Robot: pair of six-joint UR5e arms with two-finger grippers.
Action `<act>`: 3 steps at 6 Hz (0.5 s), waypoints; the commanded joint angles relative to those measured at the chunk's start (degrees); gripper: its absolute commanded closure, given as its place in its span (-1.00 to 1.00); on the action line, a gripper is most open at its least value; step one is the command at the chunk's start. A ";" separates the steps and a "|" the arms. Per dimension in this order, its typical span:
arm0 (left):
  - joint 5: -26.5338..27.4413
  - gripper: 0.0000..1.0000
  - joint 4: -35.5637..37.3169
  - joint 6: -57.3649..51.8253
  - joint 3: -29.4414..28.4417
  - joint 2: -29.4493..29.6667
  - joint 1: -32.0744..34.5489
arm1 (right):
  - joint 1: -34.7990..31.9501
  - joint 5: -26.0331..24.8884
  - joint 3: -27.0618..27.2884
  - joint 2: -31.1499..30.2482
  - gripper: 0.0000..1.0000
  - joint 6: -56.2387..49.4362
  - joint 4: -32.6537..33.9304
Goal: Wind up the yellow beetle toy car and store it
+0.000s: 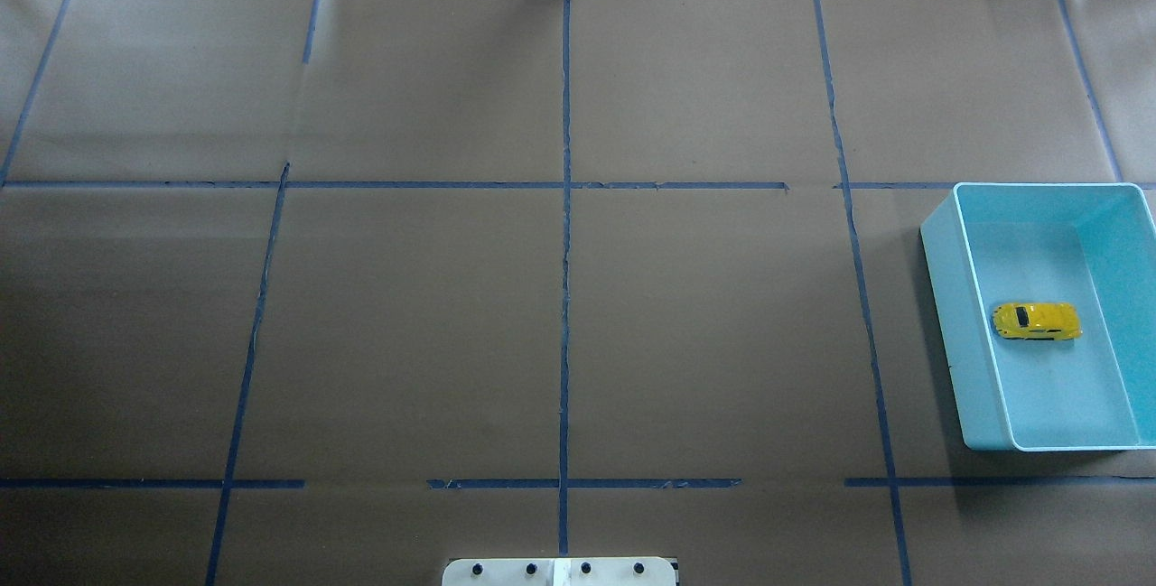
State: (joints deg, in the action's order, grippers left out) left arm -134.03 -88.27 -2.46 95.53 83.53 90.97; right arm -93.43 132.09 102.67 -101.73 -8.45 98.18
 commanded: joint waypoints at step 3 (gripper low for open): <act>-0.09 -1.00 -0.15 0.00 0.35 0.41 0.00 | 0.00 -0.08 0.69 0.04 -1.00 -0.08 0.00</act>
